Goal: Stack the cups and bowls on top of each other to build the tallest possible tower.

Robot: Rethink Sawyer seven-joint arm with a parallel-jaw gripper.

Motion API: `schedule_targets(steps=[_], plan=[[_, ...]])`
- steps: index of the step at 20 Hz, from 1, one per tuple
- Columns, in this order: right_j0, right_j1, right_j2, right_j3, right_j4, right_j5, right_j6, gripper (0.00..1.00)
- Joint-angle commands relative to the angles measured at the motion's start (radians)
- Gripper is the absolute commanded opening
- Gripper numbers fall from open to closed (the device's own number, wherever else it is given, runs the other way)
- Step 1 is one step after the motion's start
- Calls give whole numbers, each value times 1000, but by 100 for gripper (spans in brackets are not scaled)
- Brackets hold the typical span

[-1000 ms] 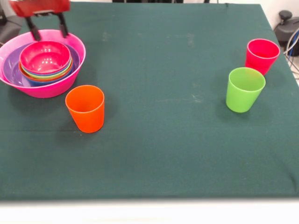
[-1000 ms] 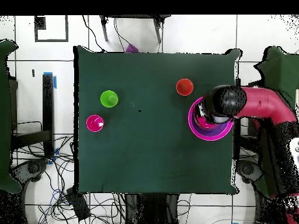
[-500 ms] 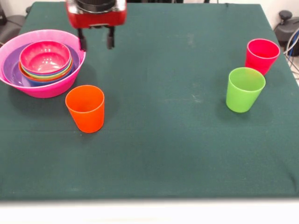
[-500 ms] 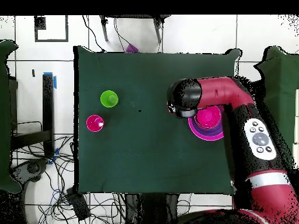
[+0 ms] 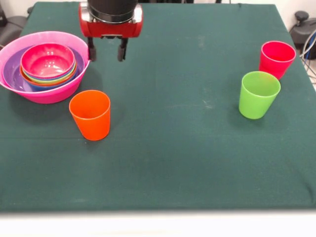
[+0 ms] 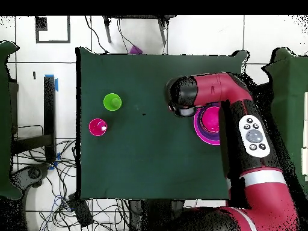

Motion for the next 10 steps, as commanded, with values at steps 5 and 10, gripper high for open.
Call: schedule_targets(steps=[5, 10], plan=[[17, 56, -119, -64, -72, -93, 86, 100], [8, 77, -118, -72, -39, -121, 62, 100]])
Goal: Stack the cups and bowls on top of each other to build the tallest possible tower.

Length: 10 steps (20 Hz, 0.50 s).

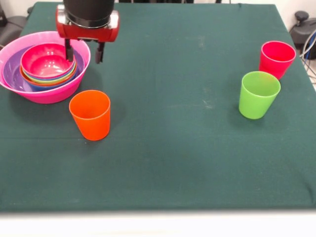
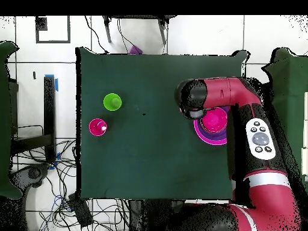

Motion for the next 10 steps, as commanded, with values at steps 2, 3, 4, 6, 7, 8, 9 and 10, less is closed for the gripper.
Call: schedule_targets(steps=[2, 3, 4, 6, 7, 8, 9, 10], plan=[[3, 47, -31, -39, -12, -86, 53, 100], [5, 55, -30, -50, -4, -79, 53, 100], [8, 56, -30, -56, 1, -74, 55, 100], [14, 88, -23, -101, 11, -59, 52, 100], [16, 109, -17, -130, 14, -52, 47, 100], [18, 115, -15, -138, 17, -50, 46, 100], [17, 131, -11, -167, 19, -40, 35, 100], [19, 136, -10, -178, 22, -32, 31, 100]])
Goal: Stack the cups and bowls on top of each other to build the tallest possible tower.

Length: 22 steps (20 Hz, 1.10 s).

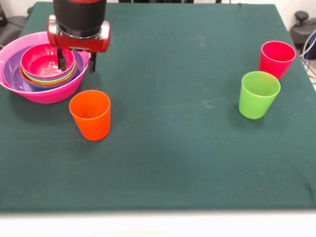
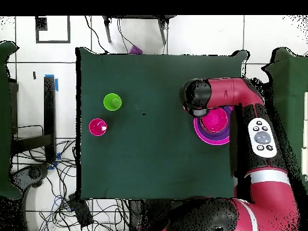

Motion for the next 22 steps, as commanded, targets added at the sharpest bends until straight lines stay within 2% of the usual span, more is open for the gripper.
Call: schedule_targets(steps=[1, 16, 22], plan=[[23, 101, 11, -152, 16, 14, 22, 100], [51, 201, 21, -356, 38, 95, -58, 100], [53, 195, 8, -315, 46, 59, -54, 100]])
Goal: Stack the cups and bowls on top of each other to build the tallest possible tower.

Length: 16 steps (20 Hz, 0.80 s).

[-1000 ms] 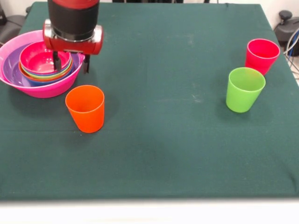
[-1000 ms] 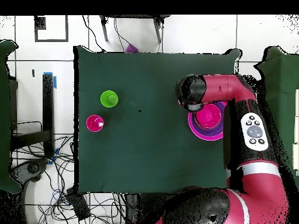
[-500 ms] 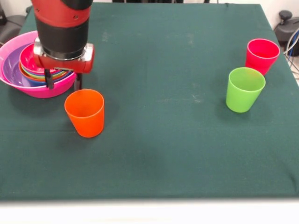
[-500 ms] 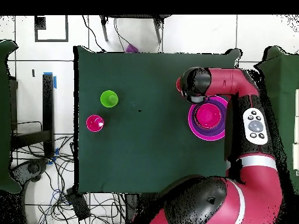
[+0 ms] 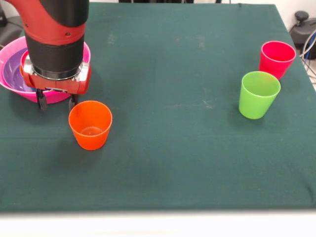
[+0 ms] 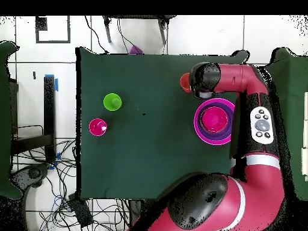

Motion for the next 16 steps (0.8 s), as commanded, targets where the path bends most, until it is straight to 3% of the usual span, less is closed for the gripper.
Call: schedule_targets(steps=[1, 7, 16], plan=[[36, 27, 8, -23, 11, 61, -58, 100], [29, -77, -10, 80, 50, 147, -105, 100], [27, -141, -34, 158, 48, 176, -175, 100]])
